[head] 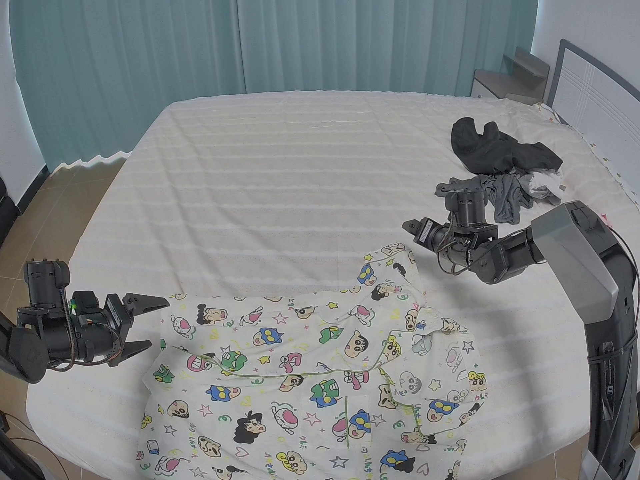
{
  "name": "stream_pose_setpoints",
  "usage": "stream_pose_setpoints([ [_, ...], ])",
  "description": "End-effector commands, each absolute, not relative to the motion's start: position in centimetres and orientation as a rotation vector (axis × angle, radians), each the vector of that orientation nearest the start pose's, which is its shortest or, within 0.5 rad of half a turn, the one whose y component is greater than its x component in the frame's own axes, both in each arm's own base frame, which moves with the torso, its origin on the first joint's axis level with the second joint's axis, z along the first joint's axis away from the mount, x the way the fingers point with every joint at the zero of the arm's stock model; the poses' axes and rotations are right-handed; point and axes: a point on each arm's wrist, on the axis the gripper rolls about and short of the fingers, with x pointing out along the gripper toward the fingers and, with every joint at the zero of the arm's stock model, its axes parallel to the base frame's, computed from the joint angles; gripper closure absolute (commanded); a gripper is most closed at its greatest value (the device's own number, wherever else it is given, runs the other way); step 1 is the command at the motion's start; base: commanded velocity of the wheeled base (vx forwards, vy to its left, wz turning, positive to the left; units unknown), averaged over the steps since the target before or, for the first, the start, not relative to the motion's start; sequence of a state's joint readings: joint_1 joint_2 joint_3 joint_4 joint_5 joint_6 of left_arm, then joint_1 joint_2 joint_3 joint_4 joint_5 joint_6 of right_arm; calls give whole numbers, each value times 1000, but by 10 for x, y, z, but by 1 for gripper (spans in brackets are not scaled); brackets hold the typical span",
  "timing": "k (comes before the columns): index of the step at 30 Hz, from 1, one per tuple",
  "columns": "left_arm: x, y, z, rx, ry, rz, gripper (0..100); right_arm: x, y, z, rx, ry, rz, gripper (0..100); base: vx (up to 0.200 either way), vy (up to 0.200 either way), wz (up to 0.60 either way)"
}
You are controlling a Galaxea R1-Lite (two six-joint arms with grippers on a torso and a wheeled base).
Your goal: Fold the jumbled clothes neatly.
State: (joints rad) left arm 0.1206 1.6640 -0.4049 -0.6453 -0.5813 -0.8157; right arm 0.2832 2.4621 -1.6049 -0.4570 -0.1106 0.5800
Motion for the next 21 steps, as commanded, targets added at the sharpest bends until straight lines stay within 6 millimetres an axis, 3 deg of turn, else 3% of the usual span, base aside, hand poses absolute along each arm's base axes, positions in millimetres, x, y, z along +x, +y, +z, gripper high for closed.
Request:
stream_pose_setpoints([
  [1,234,16,98,-992,745,-184,0,471,127,68,491,455,41,0,0,0,0],
  [8,234,16,98,-993,746,-185,0,443,120,45,505,625,110,0,0,0,0],
  [18,234,13,97,-990,752,-192,0,452,130,31,632,662,118,0,0,0,0],
  [19,234,13,97,-990,752,-192,0,452,130,32,636,663,118,100,0,0,0],
  [21,234,13,97,-990,752,-192,0,452,130,32,641,665,116,100,0,0,0],
])
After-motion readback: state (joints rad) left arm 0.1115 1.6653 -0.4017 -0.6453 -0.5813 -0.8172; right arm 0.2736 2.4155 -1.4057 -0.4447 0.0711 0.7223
